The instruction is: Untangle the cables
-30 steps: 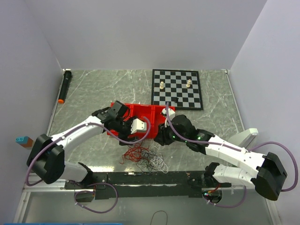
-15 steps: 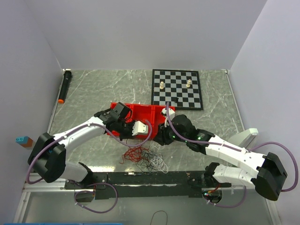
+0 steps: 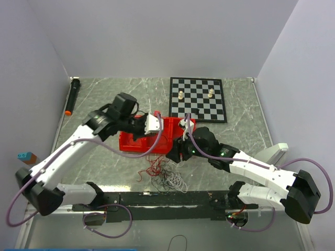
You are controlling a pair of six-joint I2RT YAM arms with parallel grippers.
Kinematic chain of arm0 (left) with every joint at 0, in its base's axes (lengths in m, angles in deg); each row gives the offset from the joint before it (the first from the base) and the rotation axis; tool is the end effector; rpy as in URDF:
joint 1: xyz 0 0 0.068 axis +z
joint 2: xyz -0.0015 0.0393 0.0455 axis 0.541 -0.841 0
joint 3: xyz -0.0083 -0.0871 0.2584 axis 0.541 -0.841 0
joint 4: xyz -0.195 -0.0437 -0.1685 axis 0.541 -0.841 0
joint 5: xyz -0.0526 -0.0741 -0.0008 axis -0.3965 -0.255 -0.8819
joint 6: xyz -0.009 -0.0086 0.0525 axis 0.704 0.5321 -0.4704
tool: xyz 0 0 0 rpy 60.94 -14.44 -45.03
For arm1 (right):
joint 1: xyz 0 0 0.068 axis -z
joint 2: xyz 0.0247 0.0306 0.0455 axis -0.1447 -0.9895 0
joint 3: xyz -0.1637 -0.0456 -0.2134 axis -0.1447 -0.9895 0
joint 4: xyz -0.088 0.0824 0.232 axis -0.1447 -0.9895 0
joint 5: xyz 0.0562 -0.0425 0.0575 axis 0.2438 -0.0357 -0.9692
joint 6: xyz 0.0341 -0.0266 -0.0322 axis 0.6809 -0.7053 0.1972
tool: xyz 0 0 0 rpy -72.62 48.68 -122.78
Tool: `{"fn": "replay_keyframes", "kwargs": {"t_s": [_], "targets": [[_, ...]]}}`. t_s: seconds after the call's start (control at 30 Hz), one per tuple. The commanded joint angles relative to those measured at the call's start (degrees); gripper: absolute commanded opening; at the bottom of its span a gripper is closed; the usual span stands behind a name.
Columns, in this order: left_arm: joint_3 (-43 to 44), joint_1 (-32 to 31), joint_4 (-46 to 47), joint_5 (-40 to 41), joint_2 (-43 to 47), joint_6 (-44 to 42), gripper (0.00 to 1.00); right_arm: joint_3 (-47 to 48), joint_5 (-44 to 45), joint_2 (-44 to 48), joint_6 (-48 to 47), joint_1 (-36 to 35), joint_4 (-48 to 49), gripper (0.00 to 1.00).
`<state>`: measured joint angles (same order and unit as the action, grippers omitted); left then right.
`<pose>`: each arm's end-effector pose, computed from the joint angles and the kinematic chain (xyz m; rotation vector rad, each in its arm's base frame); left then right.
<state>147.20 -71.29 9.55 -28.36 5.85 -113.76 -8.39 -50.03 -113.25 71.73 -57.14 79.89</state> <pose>0.1887 -0.1746 0.3558 1.6818 1.5628 -0.6275 0.1462 0.1793 0.2529 -0.6379 2.1002 0.9853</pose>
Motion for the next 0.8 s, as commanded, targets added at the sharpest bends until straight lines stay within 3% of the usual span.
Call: {"fn": "replay_keyframes", "kwargs": {"t_s": [0.0, 0.23, 0.4, 0.77], "targets": [[4.94, -1.71, -7.13, -3.15, 5.51, 1.43, 0.01, 2.44, -1.90, 1.12, -0.92, 0.22, 4.40, 0.74], [9.86, -4.08, -7.14, -3.41, 9.64, 4.60, 0.01, 4.20, 1.08, 1.56, -1.45, -1.63, 8.96, 0.86], [13.99, -5.14, -4.60, -0.26, 10.79, 4.86, 0.01, 6.57, 1.26, -1.85, -2.15, -3.48, 9.85, 0.86], [19.19, -5.31, 10.95, 6.52, 13.69, 6.35, 0.01, 2.45, -2.43, -6.34, 0.57, -5.59, 17.75, 0.86]]}}
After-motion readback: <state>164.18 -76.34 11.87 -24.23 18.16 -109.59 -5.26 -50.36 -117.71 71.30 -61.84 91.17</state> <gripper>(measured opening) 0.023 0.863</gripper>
